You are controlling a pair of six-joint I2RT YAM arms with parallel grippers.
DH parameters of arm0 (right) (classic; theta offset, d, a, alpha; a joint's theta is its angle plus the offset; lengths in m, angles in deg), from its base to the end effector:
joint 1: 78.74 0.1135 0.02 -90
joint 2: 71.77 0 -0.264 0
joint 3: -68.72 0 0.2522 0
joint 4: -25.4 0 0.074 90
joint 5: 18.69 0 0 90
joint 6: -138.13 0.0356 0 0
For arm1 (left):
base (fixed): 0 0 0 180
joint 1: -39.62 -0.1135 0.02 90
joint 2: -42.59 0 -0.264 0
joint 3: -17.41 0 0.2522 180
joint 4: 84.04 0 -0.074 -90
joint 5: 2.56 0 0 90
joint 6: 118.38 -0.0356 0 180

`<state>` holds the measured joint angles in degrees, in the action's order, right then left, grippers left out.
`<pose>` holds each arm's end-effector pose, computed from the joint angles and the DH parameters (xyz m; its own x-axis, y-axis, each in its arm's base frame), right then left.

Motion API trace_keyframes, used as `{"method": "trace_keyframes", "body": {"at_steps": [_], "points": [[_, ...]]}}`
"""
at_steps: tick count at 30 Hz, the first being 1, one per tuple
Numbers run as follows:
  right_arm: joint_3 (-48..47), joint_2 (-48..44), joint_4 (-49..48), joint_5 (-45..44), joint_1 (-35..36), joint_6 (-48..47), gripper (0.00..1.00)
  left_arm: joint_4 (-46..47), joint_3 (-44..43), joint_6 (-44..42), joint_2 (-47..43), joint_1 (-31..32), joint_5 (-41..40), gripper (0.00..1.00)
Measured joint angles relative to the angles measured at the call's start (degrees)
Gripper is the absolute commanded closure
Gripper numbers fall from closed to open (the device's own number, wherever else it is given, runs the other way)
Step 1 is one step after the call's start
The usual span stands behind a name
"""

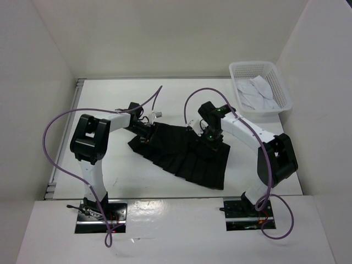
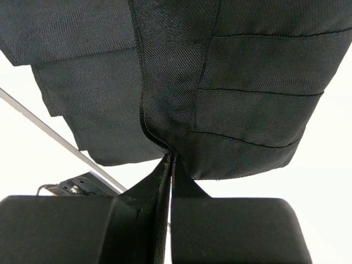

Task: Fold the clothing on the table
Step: Fold the skirt

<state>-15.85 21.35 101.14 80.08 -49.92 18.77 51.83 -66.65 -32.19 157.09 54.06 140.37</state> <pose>0.2555 0.1468 0.2310 -0.5197 -0.8390 -0.1611 -0.8542 0.5131 0.0834 0.3535 -0.1204 0.1339 -0.9078 0.2751 -0.3166 0.4171 0.5137 -0.7498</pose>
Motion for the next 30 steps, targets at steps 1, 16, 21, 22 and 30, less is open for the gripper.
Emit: {"method": "trace_keyframes", "body": {"at_steps": [1,16,21,22,30], "points": [[0.00,0.00,-0.11,-0.04,-0.07,0.02,1.00,0.20,0.00,0.79,0.00,0.13,-0.15,0.23],[0.02,0.00,-2.38,-1.16,-0.50,0.17,1.00,0.98,1.05,2.29,1.16,1.99,-0.02,0.54],[0.11,0.00,-2.73,-1.49,-0.83,0.17,1.00,0.66,0.76,1.88,2.80,2.14,1.22,0.69],[0.15,0.00,-2.80,-1.51,-0.85,0.17,1.00,0.37,0.50,1.60,3.13,2.16,1.38,0.75],[0.85,0.00,-2.95,-1.77,-0.85,0.70,1.00,-1.36,-4.63,0.76,3.93,2.10,2.60,1.00]]}}
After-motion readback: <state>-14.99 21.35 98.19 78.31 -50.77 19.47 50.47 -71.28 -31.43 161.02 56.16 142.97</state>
